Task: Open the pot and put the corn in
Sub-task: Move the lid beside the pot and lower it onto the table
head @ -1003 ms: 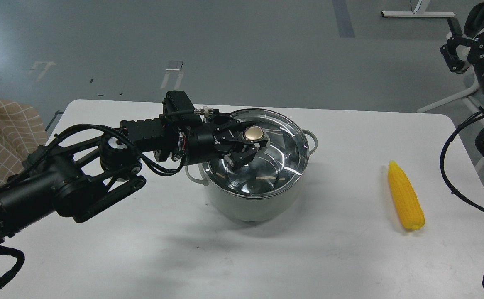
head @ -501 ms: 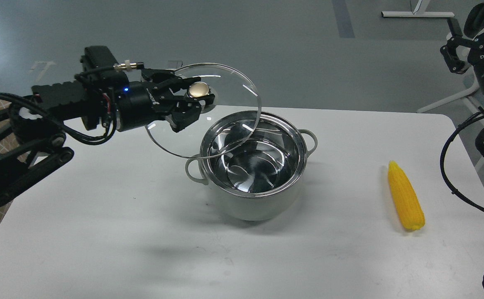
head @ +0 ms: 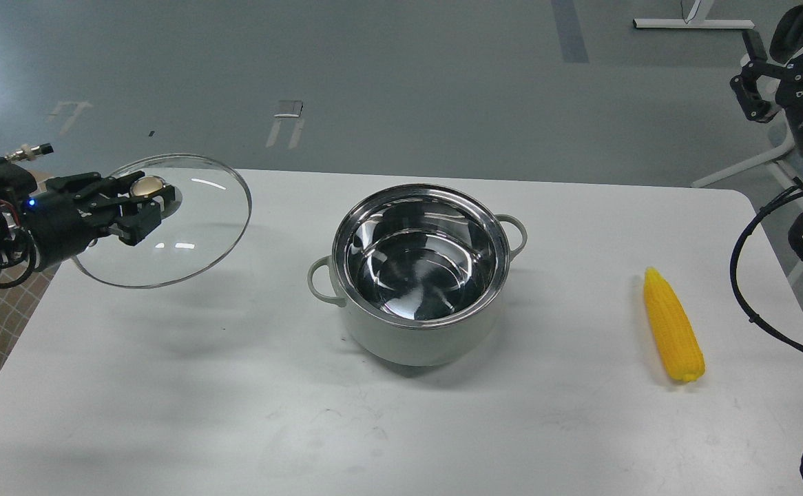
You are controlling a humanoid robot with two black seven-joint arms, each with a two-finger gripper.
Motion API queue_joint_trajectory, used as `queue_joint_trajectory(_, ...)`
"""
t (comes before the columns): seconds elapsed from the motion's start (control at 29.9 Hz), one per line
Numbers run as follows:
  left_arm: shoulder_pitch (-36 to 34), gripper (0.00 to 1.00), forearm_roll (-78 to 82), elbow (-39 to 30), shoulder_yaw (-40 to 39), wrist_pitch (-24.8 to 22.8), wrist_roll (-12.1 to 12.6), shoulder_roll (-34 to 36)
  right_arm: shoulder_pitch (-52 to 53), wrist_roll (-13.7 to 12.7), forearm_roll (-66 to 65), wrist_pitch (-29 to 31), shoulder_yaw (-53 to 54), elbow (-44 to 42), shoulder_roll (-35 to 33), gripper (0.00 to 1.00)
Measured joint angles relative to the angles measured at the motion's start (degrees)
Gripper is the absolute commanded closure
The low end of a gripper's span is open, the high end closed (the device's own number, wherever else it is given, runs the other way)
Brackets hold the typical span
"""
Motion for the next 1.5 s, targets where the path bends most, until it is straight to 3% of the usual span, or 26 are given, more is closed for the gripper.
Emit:
queue_joint_trajectory(0.53,8.22,0.77,-0.47,11.2,0.09,5.89,-0.81,-9.34,-0.05,0.0,0.0,-0.03,-0.38,-0.09,0.2,0.0)
queue_joint_trajectory(0.64,8.51,0.56,-0.61,11.8,0.06,6.38,-0.96,-10.59,-0.26,-0.07,-0.01,-0.03,-0.47,0.09,0.2,0.0)
queue_joint_trajectory(0.8,8.6,0.53,-0.64,12.11,-0.02,7.14,-1.0,-11.84,-0.51,-0.08,0.0,-0.03,-0.82,0.23,0.54,0.0)
queue_joint_trajectory(1.04,8.64,0.23,-0.64,13.46,-0.01,7.93,-1.06,-12.86,-0.86,-0.11,0.0,-0.03,-0.9,0.22,0.82,0.0)
queue_joint_trajectory(1.3,8.71,0.1,-0.48,13.46,-0.02,11.15,-1.25,-12.85,-1.66,-0.18,0.0,0.22,-0.98,0.27,-0.59,0.0)
queue_joint_trajectory(1.5,8.58,0.1,-0.53,13.13,-0.15,11.52,-2.56,-12.4,-2.1,-0.18,-0.01,0.25,-0.98,0.26,-1.56,0.0)
